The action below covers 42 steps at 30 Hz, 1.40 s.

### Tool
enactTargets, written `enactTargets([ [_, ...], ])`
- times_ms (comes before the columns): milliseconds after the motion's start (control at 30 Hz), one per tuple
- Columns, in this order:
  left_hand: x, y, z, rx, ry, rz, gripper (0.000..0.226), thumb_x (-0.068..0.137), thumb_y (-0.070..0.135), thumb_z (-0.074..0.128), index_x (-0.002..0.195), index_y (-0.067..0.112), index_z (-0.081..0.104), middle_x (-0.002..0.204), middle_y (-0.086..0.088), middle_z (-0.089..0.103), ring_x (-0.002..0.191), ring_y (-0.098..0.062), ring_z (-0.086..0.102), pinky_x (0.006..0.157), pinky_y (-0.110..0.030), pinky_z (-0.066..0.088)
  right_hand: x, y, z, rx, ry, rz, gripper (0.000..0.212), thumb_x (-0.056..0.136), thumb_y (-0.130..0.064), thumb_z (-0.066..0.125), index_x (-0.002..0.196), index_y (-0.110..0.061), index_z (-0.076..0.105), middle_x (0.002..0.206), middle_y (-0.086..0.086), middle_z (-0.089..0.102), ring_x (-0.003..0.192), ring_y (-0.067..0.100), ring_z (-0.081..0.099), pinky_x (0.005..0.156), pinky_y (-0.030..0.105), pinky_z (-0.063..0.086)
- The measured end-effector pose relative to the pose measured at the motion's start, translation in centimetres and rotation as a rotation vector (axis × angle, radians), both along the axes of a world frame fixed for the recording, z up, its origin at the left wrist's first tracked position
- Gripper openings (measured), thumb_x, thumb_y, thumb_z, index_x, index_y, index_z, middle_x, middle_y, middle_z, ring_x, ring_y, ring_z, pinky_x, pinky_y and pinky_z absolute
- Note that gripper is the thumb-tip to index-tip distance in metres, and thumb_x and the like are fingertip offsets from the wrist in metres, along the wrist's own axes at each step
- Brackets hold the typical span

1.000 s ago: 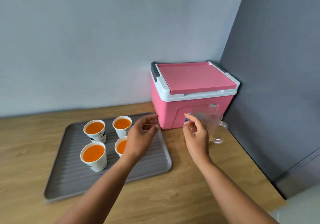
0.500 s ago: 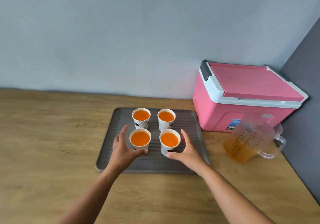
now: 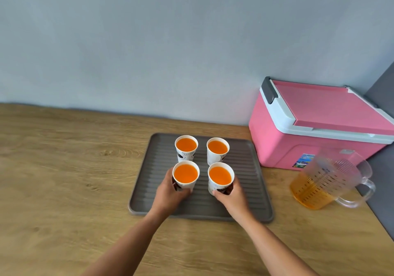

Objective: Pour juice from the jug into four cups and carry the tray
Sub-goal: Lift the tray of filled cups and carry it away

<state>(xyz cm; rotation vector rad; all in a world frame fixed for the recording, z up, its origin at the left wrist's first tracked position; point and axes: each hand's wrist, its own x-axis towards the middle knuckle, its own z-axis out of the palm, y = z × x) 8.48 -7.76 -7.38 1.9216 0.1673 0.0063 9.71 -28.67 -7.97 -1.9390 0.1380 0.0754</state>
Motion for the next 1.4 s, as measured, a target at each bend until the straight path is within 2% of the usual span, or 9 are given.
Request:
enactTargets([
  [267, 0.7, -0.3, -0.1, -0.009, -0.001, 0.039, 0.070, 0.071, 0.024, 0.084, 0.126, 0.037, 0.041, 0.109, 0.019, 0.057, 0.103, -0.005, 0.057, 0.081, -0.019, 0.044, 0.7, 0.7, 0.0, -0.018, 0.009, -0.008, 0.061, 0.076, -0.014, 0.083, 0.122, -0.032, 0.048, 0.109, -0.018, 0.061, 0.103, 0.003, 0.058, 0.076, 0.010, 0.041],
  [433, 1.1, -0.5, -0.1, -0.014, -0.011, 0.049, 0.072, 0.072, 0.023, 0.084, 0.128, 0.036, 0.040, 0.110, 0.020, 0.056, 0.104, -0.004, 0.056, 0.082, -0.018, 0.043, 1.4, 0.8, -0.2, -0.026, 0.014, -0.006, 0.063, 0.075, -0.016, 0.083, 0.128, -0.027, 0.049, 0.115, -0.010, 0.062, 0.109, 0.010, 0.058, 0.083, 0.019, 0.044],
  [800, 1.6, -0.5, -0.7, -0.008, -0.048, 0.062, 0.074, 0.071, 0.024, 0.084, 0.130, 0.035, 0.040, 0.116, 0.014, 0.059, 0.111, -0.011, 0.058, 0.089, -0.028, 0.049, 1.7, 0.8, 0.0, -0.041, 0.006, 0.037, 0.066, 0.077, -0.016, 0.082, 0.132, -0.025, 0.048, 0.120, -0.008, 0.061, 0.116, 0.013, 0.057, 0.087, 0.021, 0.044],
  [900, 1.8, -0.4, -0.8, -0.029, -0.064, 0.026, 0.082, 0.066, 0.029, 0.087, 0.132, 0.037, 0.038, 0.123, 0.013, 0.056, 0.116, -0.009, 0.056, 0.095, -0.032, 0.050, 1.6, 0.3, 0.1, -0.017, 0.009, 0.059, 0.068, 0.073, -0.018, 0.086, 0.128, -0.031, 0.047, 0.119, -0.013, 0.061, 0.114, 0.008, 0.058, 0.095, 0.027, 0.049],
  [1033, 1.4, 0.5, 0.1, -0.093, -0.086, 0.066, 0.108, 0.052, 0.066, 0.082, 0.142, 0.034, 0.031, 0.137, 0.010, 0.045, 0.126, -0.005, 0.045, 0.102, -0.030, 0.040, 1.5, -1.2, 0.7, 0.031, 0.015, 0.074, 0.110, 0.053, -0.053, 0.091, 0.146, -0.032, 0.035, 0.137, -0.012, 0.055, 0.126, 0.007, 0.052, 0.105, 0.034, 0.045],
  [1100, 1.7, 1.3, 1.4, -0.151, -0.133, 0.157, 0.101, 0.058, 0.078, 0.068, 0.142, 0.032, 0.035, 0.137, 0.006, 0.046, 0.126, -0.007, 0.045, 0.104, -0.032, 0.038, 1.7, -1.8, 1.9, 0.046, -0.023, 0.031, 0.119, 0.051, -0.071, 0.082, 0.151, -0.031, 0.031, 0.146, -0.007, 0.047, 0.133, 0.010, 0.046, 0.111, 0.038, 0.040],
  [1167, 3.1, 2.3, 2.7, -0.184, -0.161, 0.205, 0.084, 0.070, 0.078, 0.057, 0.139, 0.033, 0.040, 0.138, 0.002, 0.048, 0.126, -0.012, 0.047, 0.105, -0.036, 0.040, 2.8, -2.3, 3.6, 0.108, -0.080, -0.020, 0.103, 0.068, -0.064, 0.076, 0.152, -0.022, 0.032, 0.149, 0.002, 0.045, 0.136, 0.014, 0.044, 0.115, 0.040, 0.036],
  [1267, 6.3, 3.5, 4.0, -0.192, -0.069, 0.162, 0.060, 0.089, 0.056, 0.054, 0.142, 0.031, 0.041, 0.145, -0.001, 0.045, 0.130, -0.018, 0.046, 0.105, -0.039, 0.040, 5.7, -2.4, 5.5, 0.115, -0.089, -0.031, 0.074, 0.090, -0.035, 0.067, 0.153, -0.017, 0.032, 0.154, 0.011, 0.041, 0.139, 0.020, 0.042, 0.113, 0.036, 0.036],
  [1400, 8.9, 3.8, 4.7, -0.242, 0.126, 0.011, 0.062, 0.094, 0.037, 0.058, 0.149, 0.030, 0.030, 0.154, -0.005, 0.035, 0.135, -0.024, 0.042, 0.109, -0.046, 0.038, 8.7, -2.2, 6.0, 0.092, 0.050, 0.080, 0.083, 0.087, -0.031, 0.073, 0.156, -0.023, 0.026, 0.160, 0.006, 0.032, 0.144, 0.021, 0.035, 0.106, 0.033, 0.037],
])
